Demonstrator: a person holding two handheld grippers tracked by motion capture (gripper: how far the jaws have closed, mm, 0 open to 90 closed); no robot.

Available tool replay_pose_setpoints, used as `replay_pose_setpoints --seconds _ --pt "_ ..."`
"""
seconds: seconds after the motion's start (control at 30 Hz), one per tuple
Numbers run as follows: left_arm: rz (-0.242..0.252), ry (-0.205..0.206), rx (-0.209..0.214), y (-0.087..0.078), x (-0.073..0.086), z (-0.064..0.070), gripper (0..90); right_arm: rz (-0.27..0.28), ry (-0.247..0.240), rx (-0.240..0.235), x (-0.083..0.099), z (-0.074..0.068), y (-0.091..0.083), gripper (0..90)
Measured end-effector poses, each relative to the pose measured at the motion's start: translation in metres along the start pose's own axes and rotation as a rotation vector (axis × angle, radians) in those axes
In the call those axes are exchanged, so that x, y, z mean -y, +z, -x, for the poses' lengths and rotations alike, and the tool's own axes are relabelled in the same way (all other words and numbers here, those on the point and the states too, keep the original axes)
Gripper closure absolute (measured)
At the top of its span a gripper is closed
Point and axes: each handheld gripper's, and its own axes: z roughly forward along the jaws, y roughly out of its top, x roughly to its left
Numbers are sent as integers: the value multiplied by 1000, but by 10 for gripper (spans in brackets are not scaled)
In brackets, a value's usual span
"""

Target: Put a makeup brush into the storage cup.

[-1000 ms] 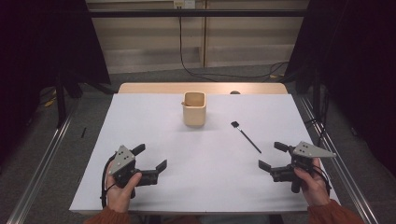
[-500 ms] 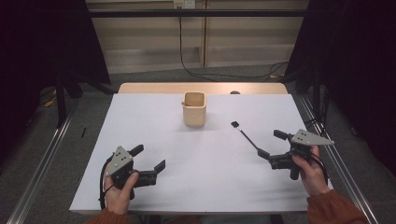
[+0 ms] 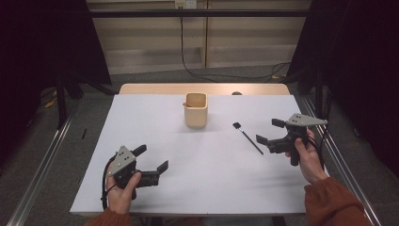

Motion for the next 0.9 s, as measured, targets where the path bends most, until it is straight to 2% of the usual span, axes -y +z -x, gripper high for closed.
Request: replay_pose_setpoints --seconds 0.33,0.37,0.6,0.67,0.8,0.9 --pt "1 10 8 3 -1 2 18 -78 -4 -29 -14 12 27 14" --pt "-4 22 12 3 -2 1 18 -78 -6 -25 -16 13 29 16" --pt "2 10 12 3 -2 0 18 -99 1 -51 -25 15 40 10" --pt "6 13 10 2 -2 -1 19 -126 -1 -63 -27 15 42 7" --pt "21 -3 14 -1 -3 -1 20 -194 30 -109 -25 18 47 11" --pt "16 3 11 -1 -3 -2 23 -239 30 -104 -26 20 50 15"
